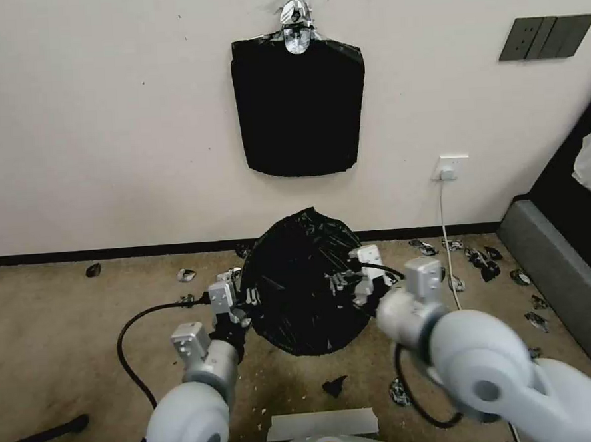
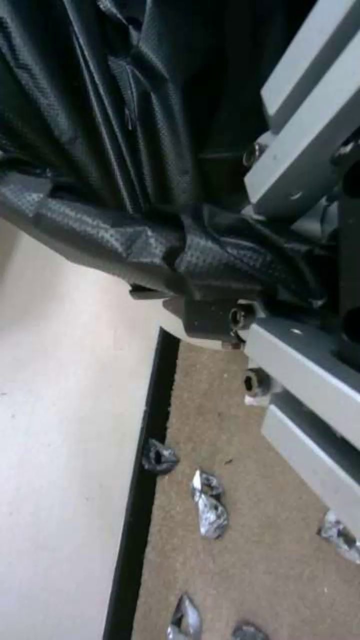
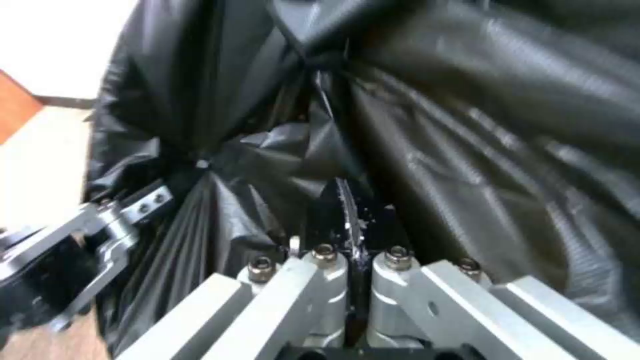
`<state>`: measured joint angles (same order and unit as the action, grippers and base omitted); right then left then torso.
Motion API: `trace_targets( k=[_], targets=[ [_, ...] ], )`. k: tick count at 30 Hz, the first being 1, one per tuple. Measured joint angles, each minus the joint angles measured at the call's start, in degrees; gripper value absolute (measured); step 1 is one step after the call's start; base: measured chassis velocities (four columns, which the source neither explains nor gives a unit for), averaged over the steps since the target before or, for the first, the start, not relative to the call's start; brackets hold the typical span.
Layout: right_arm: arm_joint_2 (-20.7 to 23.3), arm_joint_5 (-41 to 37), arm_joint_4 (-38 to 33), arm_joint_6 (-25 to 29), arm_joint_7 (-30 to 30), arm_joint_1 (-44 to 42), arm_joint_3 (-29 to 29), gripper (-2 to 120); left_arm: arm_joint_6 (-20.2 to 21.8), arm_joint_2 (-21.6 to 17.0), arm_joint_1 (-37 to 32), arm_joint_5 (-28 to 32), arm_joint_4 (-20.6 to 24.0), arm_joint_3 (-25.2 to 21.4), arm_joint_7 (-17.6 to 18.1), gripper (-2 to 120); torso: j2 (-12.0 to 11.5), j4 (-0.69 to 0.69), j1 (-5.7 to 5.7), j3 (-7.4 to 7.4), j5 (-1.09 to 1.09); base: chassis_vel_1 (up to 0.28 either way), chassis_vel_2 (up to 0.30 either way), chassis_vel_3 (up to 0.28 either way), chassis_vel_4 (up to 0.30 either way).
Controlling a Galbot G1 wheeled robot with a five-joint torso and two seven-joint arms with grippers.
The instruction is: Place a trash bag onto the trash bin.
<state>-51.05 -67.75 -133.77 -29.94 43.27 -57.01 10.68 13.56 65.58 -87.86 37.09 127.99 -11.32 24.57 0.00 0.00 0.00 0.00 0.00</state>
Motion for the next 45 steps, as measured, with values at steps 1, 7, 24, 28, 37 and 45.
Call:
trace_targets(
  k=[1, 7, 24, 28, 37, 45],
  targets=[
    [-0.9, 0.2, 0.4, 0.0, 1.2, 0.6, 0.8, 0, 0.0, 0.0, 0.0, -0.1, 0.0, 0.0, 0.1, 2, 0.0, 0.00, 0.00, 0.00, 0.00, 0.000, 0.000, 0.000, 0.000],
    [-5.0, 3.2, 4.2, -1.1, 5.6, 3.0, 4.9, 0, 0.1, -0.1, -0.1, -0.4, 0.4, 0.3, 0.1, 2, 0.0, 0.00, 0.00, 0.00, -0.01, 0.000, 0.000, 0.000, 0.000],
    [-11.4, 8.0, 17.7, -1.9, 10.4, 7.1, 10.2, 0, 0.4, -0.3, -1.6, -0.6, 2.4, 0.3, -0.8, 2, 0.0, 0.00, 0.00, 0.00, -0.01, 0.000, 0.000, 0.000, 0.000],
    [-12.2, 8.9, 18.6, -1.9, 11.2, 7.5, 10.6, 0, 0.5, -0.4, -1.8, -0.7, 2.6, 0.2, -1.0, 2, 0.0, 0.00, 0.00, 0.00, 0.00, 0.000, 0.000, 0.000, 0.000],
    [-14.4, 8.5, 21.7, -1.4, 14.4, 9.1, 11.3, 0, 0.5, -0.4, -2.0, -0.7, 2.6, 0.3, -1.2, 2, 0.0, 0.00, 0.00, 0.00, 0.00, 0.000, 0.000, 0.000, 0.000],
    [-15.6, 5.4, 23.5, -1.5, 17.2, 9.4, 11.5, 0, 0.6, -0.4, -2.4, -0.5, 2.9, -0.1, -1.2, 2, 0.0, 0.00, 0.00, 0.00, 0.00, 0.000, 0.000, 0.000, 0.000]
  ],
)
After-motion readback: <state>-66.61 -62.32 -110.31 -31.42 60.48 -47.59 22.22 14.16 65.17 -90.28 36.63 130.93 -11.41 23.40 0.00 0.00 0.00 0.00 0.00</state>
